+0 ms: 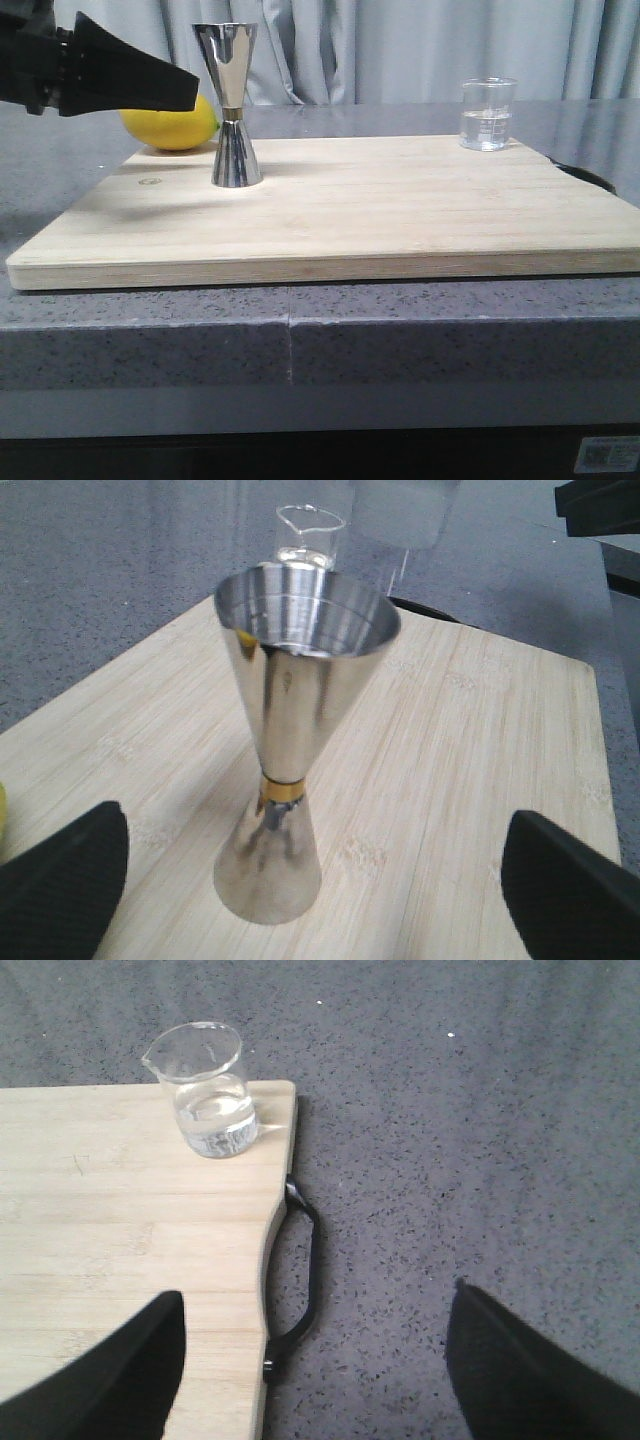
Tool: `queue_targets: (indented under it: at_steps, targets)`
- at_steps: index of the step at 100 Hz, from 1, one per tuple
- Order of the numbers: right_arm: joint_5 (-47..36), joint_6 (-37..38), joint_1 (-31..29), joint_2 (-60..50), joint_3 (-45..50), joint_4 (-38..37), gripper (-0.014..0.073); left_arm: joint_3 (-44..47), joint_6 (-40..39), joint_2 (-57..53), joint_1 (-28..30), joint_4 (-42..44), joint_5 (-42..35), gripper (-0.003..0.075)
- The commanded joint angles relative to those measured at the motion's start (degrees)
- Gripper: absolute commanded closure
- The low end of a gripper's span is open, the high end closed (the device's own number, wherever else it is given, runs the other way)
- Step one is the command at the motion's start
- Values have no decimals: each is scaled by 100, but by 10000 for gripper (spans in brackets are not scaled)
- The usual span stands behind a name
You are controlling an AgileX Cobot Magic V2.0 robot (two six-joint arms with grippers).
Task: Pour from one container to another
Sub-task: 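Move the left gripper toward the steel jigger beside the lemon, then close the left gripper around the steel jigger's waist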
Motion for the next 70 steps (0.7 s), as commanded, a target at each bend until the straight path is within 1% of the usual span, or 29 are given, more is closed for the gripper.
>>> queue_targets:
  at_steps: [1, 22, 48, 70]
  targets:
    - [-378, -32, -8, -47, -200, -7, 99, -323, 26, -49, 7, -336, 572, 18]
    - [-378, -32, -8, -47, -200, -7, 99, -653, 14, 196, -171, -226, 552, 18]
    - [-378, -32, -8, -47, -200, -7, 99, -1034, -36, 515, -543, -206, 502, 18]
    - [-378, -32, -8, -47, -200, -7, 99, -1142, -36, 594, -612, -219, 285, 18]
